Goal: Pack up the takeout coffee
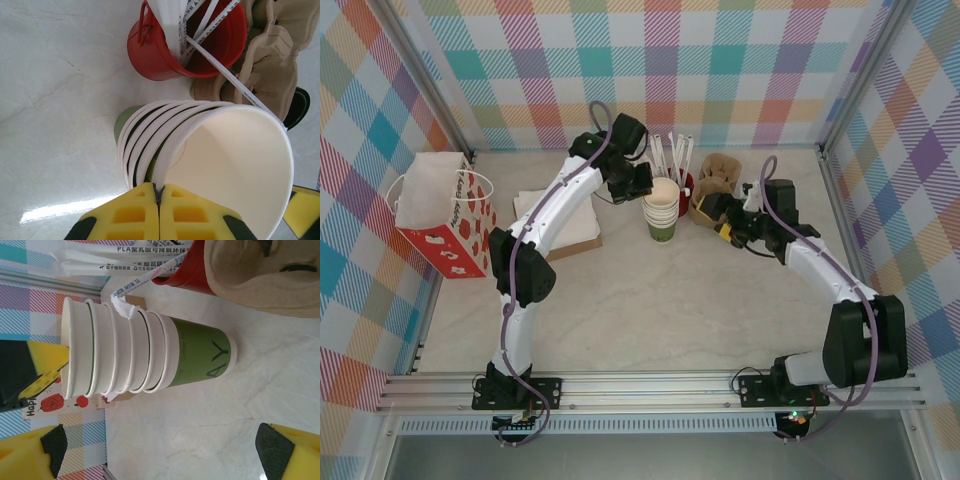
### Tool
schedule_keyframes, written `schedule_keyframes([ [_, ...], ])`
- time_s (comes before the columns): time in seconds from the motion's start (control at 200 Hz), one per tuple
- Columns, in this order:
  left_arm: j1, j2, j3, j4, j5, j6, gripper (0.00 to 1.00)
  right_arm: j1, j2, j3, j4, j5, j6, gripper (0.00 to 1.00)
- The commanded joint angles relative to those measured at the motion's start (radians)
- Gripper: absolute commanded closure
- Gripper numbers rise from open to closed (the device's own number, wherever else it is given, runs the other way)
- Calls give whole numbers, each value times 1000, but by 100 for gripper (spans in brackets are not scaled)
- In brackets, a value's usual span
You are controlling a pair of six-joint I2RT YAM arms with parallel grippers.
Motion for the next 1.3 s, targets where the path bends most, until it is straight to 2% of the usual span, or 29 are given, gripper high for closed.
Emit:
schedule_keyframes([
  [0.0,-22,-31,-9,17,20,-10,95,21,50,16,107,-42,50,2],
  [0.43,-32,-53,-47,44,28,-25,95,66,173,66,168,-51,75,2],
  [0.905,-34,-54,-53,56,35,-39,95,69,210,51,241,-41,125,5],
  [1.295,-34,-67,-53,95,58,-71,95,69,236,20,229,-16,115,6],
])
